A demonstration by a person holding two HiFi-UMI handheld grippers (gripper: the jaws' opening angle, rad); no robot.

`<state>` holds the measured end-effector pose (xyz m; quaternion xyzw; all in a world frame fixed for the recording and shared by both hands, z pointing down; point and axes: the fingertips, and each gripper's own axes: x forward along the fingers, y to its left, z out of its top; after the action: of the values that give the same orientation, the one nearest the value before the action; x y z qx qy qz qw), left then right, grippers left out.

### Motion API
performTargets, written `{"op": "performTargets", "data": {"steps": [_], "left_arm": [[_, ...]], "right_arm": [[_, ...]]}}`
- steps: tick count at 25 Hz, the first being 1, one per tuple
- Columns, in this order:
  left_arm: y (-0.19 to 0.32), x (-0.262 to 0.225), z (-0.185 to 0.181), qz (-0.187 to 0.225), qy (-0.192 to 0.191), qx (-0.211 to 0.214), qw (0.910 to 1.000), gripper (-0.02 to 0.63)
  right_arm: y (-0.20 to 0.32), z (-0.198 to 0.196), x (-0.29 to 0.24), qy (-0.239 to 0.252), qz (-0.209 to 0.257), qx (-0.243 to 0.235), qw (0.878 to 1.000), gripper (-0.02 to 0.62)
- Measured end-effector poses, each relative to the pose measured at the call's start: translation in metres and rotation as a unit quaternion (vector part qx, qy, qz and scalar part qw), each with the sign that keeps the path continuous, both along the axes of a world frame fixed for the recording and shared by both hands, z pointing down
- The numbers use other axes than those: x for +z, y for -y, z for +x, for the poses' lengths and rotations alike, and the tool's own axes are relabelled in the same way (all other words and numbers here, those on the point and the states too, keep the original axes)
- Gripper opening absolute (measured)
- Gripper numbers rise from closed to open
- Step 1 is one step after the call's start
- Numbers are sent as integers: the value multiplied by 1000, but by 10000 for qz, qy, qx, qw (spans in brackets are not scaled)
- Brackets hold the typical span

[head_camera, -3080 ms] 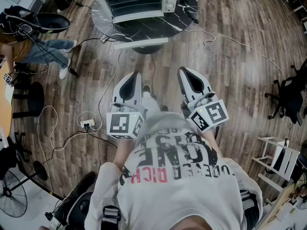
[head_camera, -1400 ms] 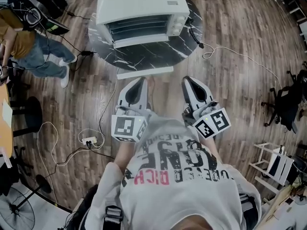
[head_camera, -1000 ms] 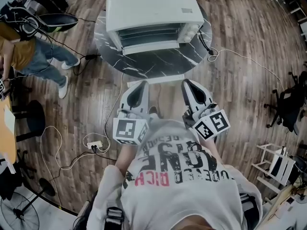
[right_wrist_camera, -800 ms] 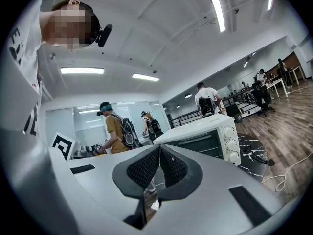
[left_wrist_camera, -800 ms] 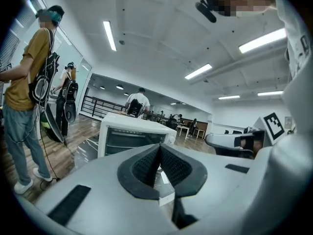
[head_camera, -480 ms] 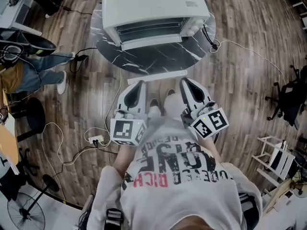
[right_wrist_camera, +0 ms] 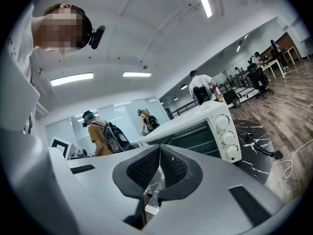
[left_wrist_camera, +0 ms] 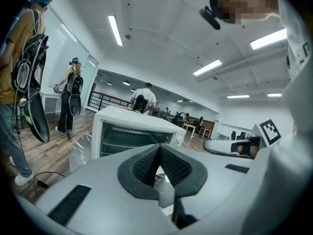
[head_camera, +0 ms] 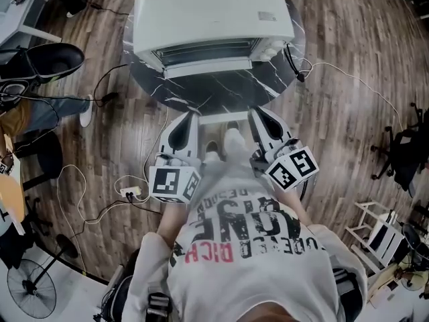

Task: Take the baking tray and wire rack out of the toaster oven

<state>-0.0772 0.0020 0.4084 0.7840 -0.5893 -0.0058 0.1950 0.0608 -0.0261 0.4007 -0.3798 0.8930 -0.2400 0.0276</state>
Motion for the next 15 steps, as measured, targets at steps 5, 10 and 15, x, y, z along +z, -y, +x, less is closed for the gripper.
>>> {"op": "performTargets", "data": {"steps": [5, 10, 15], "left_arm": [[39, -5, 18, 38, -15, -171, 9998, 2], [68, -8, 32, 109, -3, -395, 9992, 2], [81, 2, 31, -12, 60, -662, 9978, 3]], "right_arm": [[37, 9, -1, 116, -27, -308, 9995, 3], [67, 24, 4, 207, -58, -469, 9987, 3], [83, 34, 13, 180, -121, -599, 9980, 3]]}}
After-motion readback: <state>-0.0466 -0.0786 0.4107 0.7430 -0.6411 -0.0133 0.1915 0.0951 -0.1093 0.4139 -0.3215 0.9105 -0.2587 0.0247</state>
